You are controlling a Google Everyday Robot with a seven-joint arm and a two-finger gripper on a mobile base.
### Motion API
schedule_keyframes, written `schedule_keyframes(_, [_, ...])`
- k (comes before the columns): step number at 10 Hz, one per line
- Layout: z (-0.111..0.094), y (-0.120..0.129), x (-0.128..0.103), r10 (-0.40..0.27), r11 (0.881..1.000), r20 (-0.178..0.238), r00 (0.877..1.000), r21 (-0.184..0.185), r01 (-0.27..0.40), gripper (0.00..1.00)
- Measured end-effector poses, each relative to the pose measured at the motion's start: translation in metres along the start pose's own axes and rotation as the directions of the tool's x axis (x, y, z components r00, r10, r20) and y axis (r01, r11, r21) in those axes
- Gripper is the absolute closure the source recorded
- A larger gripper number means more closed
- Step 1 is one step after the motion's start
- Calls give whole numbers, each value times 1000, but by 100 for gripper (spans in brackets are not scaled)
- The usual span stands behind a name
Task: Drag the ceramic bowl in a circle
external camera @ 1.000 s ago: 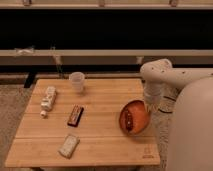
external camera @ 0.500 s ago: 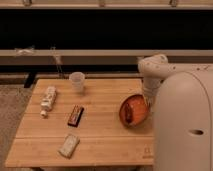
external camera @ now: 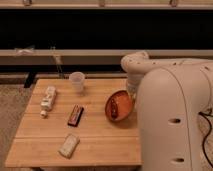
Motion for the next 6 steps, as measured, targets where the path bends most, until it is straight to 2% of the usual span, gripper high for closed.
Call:
schedule_keyframes(2, [-1,29,16,-73,997,-2,997,-31,73,100])
schedule_keyframes(4, [0,57,41,-148,987,-15,989,-58,147,100])
schedule_keyframes(6, [5,68,62,-186,980,-45,982,-73,182,100])
